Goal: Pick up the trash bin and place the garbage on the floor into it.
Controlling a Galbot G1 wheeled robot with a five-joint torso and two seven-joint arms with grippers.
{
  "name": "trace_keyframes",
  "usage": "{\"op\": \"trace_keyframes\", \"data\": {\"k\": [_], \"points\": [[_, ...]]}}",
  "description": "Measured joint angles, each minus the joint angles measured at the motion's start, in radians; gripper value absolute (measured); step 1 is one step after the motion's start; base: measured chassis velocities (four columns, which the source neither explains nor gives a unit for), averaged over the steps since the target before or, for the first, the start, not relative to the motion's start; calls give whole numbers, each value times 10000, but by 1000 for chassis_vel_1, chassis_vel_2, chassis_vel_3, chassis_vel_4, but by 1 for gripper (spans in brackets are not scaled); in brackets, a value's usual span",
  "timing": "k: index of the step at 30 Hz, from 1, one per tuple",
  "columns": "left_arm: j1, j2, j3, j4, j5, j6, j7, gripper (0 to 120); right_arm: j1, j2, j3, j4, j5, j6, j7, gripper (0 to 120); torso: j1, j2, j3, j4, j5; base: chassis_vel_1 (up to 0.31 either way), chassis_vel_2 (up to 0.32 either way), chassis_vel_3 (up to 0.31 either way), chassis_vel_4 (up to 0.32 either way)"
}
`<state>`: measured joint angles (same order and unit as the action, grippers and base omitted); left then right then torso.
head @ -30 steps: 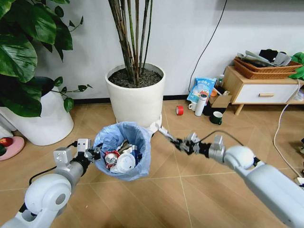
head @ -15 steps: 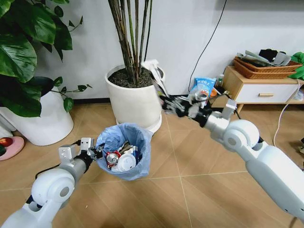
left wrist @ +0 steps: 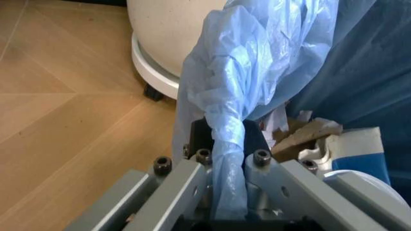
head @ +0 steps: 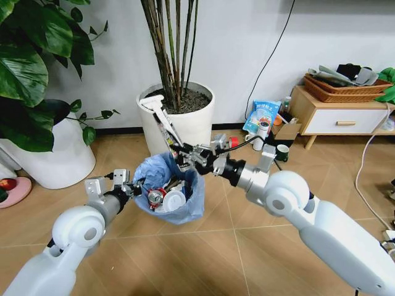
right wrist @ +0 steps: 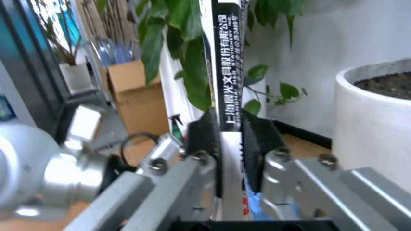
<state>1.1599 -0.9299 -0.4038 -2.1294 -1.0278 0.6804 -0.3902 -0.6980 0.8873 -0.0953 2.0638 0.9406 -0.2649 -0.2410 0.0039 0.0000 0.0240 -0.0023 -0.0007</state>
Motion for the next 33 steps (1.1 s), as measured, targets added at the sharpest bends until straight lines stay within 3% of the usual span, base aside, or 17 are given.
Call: {"op": "trace_keyframes", "data": {"k": [17,23,30,33], "points": [[15,108,-138,-92,-64,12,8,0,-113,-166,-56,-124,-465,100,-126,75,0,0,0,0,0,0,0,0,0],[258,116,-349,-154,164,12,16,0,-424,-168,566,-137,-702,83,917,97,0,0,0,1,1,0,0,0,0],[563,124,-578,-229,541,-6,113,0,-1371,-83,1356,-118,-1751,74,2644,100,0,0,0,1,0,0,0,0,0],[660,113,-663,-340,537,-10,63,0,-2161,141,2244,-62,-2621,-254,3169,100,0,0,0,-1,1,0,0,0,0]]}}
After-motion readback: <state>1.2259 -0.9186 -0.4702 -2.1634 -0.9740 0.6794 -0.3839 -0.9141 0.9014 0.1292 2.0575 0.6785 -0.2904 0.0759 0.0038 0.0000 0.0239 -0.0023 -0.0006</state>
